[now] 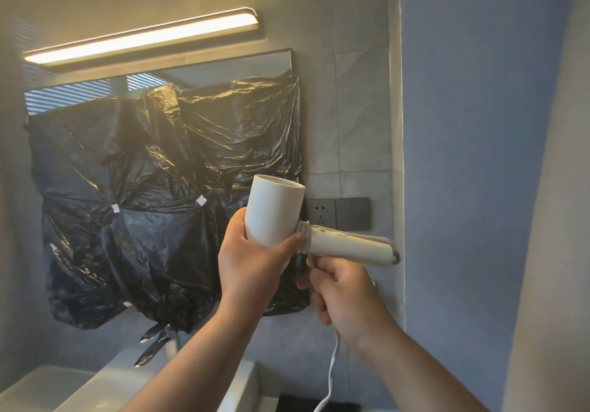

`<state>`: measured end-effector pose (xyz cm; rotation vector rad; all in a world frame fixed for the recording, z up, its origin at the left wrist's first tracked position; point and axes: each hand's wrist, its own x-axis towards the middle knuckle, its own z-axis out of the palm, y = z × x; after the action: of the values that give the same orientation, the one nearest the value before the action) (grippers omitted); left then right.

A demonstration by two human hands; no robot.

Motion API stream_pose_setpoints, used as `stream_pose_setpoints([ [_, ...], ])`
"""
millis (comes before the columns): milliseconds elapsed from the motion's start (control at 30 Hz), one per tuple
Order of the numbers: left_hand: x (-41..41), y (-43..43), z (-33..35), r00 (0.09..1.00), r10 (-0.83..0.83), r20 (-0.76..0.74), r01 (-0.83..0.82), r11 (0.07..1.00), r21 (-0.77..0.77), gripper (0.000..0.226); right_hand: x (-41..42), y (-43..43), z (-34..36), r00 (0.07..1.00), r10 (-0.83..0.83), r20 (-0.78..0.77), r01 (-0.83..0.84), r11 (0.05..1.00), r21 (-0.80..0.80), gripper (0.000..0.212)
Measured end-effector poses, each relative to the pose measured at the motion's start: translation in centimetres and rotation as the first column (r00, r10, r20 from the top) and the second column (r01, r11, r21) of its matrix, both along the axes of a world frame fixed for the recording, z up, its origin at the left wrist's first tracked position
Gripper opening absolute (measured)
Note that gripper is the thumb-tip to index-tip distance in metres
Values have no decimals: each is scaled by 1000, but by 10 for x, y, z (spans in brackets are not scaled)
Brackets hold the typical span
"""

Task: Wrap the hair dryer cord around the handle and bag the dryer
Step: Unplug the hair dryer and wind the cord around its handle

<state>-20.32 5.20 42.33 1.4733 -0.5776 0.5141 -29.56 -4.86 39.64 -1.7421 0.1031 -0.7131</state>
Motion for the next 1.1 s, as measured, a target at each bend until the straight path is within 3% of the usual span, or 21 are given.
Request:
stream_pose_setpoints([
  [100,1,1,1,997,51,50,-53,998,30,57,-2,-7,9,993,-92,-73,65,949,-310,12],
  [167,1,2,1,993,74,88,-78,996,44,53,-2,-12,16,988,-131,-77,87,903,-421,7],
  [233,1,3,2,987,92,130,-101,993,66,50,-3,-16,23,981,-183,-68,128,863,-489,16],
  [467,5,8,9,986,58,157,-87,979,186,55,-9,-34,62,988,-148,-48,80,743,-664,7],
  [600,7,9,7,978,21,208,-86,947,309,58,-8,-41,78,973,-231,25,153,555,-818,15],
  [667,9,10,7,982,-3,191,-61,944,324,58,-5,-49,80,970,-242,23,151,527,-836,16],
  [900,8,8,12,991,-88,104,57,963,264,59,2,-68,68,992,-22,-126,-51,836,-547,16],
  [1033,5,7,13,988,-66,141,20,952,305,62,1,-69,64,993,27,-116,-72,910,-408,11],
  [1100,2,7,15,980,-42,195,-32,932,362,80,-1,-69,65,996,19,-87,-49,931,-361,10],
])
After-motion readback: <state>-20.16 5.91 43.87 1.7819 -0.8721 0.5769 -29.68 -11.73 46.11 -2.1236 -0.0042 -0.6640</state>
